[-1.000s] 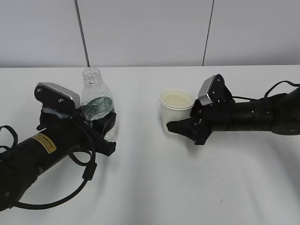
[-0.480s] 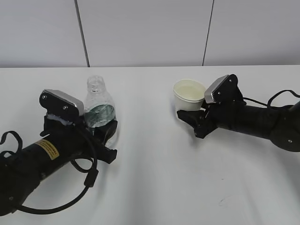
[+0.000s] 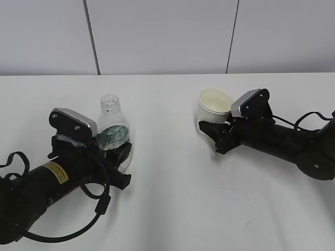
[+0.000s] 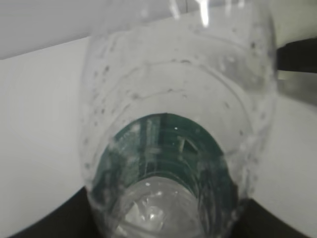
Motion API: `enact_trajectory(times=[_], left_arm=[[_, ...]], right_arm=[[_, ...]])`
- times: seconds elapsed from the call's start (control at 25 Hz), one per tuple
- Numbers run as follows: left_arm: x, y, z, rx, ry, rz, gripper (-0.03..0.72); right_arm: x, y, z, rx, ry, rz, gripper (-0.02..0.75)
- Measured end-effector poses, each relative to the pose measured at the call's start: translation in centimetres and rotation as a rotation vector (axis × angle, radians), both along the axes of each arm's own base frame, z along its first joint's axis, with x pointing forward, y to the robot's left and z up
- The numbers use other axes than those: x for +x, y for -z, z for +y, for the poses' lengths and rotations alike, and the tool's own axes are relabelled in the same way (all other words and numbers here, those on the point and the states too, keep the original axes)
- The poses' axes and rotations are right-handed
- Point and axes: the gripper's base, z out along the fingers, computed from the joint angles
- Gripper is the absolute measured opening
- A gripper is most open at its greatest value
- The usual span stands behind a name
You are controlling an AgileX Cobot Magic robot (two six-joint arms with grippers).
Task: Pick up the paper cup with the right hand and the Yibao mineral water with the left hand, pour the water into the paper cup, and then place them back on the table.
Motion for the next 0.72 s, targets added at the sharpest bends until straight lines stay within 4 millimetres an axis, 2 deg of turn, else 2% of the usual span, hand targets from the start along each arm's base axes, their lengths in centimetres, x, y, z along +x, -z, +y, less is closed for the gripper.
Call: enact_trajectory(times=[0.28,0.52,0.72], left_arm=[[0.3,0.0,-0.6,-0.002,0.038,-0.016,0.342],[1.6,0.8,-1.9,-0.002,0.095,-0.034,0.342],[1.9,0.8,-2.2,-0.003,0.111,-0.043,0.342]], right_arm=[[-0.1,0.3,0.0,0.002,-0.006,0.002,0.472],[-0.3,1.5,0.1,0.019,-0.012,0.017,0.472],[-0.3,1.5,0.2,0.021,-0.023,0.014,0.472]])
